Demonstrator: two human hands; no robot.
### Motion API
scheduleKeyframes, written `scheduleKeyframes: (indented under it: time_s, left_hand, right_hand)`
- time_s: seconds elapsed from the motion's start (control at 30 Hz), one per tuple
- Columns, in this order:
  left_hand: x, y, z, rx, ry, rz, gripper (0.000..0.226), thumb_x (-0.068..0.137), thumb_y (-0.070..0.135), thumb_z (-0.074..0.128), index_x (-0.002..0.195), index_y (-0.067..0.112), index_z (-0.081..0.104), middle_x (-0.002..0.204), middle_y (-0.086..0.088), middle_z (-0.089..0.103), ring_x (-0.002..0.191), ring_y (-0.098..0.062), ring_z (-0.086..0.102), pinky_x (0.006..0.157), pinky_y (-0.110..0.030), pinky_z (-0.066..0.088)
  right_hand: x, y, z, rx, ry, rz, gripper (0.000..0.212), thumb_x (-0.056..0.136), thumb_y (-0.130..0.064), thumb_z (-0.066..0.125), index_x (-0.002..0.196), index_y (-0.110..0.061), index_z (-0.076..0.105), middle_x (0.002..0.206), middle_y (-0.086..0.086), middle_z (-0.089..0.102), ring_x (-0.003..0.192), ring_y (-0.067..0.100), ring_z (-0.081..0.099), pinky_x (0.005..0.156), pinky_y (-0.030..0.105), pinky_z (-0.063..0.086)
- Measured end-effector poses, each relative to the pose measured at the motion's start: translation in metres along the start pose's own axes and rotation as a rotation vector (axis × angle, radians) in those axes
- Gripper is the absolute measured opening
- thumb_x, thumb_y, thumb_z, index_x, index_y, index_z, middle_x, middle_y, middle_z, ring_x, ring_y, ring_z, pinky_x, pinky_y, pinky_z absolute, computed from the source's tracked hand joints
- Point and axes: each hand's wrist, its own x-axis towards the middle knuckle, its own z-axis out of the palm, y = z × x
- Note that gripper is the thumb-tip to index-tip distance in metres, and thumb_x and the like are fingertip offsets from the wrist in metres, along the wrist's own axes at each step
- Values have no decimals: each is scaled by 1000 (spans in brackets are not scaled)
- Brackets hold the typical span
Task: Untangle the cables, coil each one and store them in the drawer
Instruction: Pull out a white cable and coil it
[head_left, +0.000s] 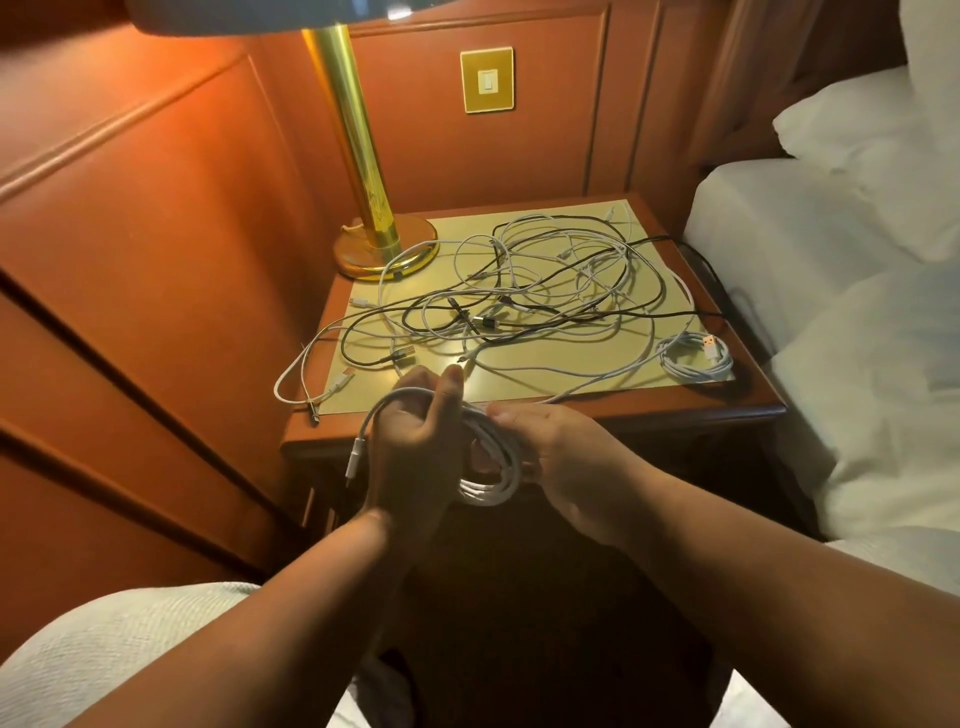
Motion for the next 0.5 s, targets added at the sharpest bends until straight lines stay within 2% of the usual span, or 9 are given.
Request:
scheduleKeyframes:
  time_s: [0.07, 0.13, 0.23, 0.33, 0.4, 0.5]
  left_hand:
    - [2, 0, 0, -30, 95, -30, 30, 93, 38, 55, 76, 13, 50, 53, 5, 49, 46, -12, 47, 49, -26, 41]
    - [4, 0, 0, 5, 216, -48, 33, 91, 45, 54, 74, 17, 51, 52, 7, 46, 49, -15, 45, 54, -32, 38]
    - [4, -1, 1, 74, 320, -31, 39, 90, 54, 50, 75, 18, 52, 53, 7, 47, 52, -17, 48, 56, -35, 41]
    - [-1, -2, 4, 134, 299, 1, 49, 89, 63, 45, 78, 16, 53, 56, 1, 48, 53, -18, 50, 55, -35, 44]
    - [-4, -6, 6, 145, 241, 7, 48, 94, 60, 45, 78, 15, 51, 57, -2, 46, 52, -21, 47, 54, -38, 40]
    - [-6, -2, 9, -3, 81, -112, 39, 103, 44, 46, 82, 12, 50, 56, -2, 44, 49, -19, 44, 51, -32, 38]
  right_hand:
    - [-3, 0, 1, 32, -29, -9, 40, 105, -32, 38, 113, -9, 70, 102, 12, 67, 101, 26, 61, 99, 43, 43]
    - [-5, 0, 4, 190, -77, 13, 33, 105, -29, 41, 108, -10, 68, 83, 2, 64, 87, 17, 60, 103, 48, 39]
    - [-8, 0, 10, 355, -87, 9, 32, 100, -33, 46, 111, -7, 63, 79, -1, 59, 78, 13, 57, 102, 45, 41]
    - [-8, 2, 15, 442, -55, -27, 48, 95, -39, 51, 123, -1, 57, 79, -1, 56, 71, 10, 54, 87, 36, 46]
    - [-6, 4, 18, 508, 47, -30, 34, 100, -32, 48, 117, -5, 58, 76, 0, 54, 65, 8, 49, 71, 27, 44]
    - [-5, 3, 14, 399, 213, -90, 21, 105, -25, 42, 106, -9, 56, 73, 0, 50, 63, 10, 43, 67, 30, 38]
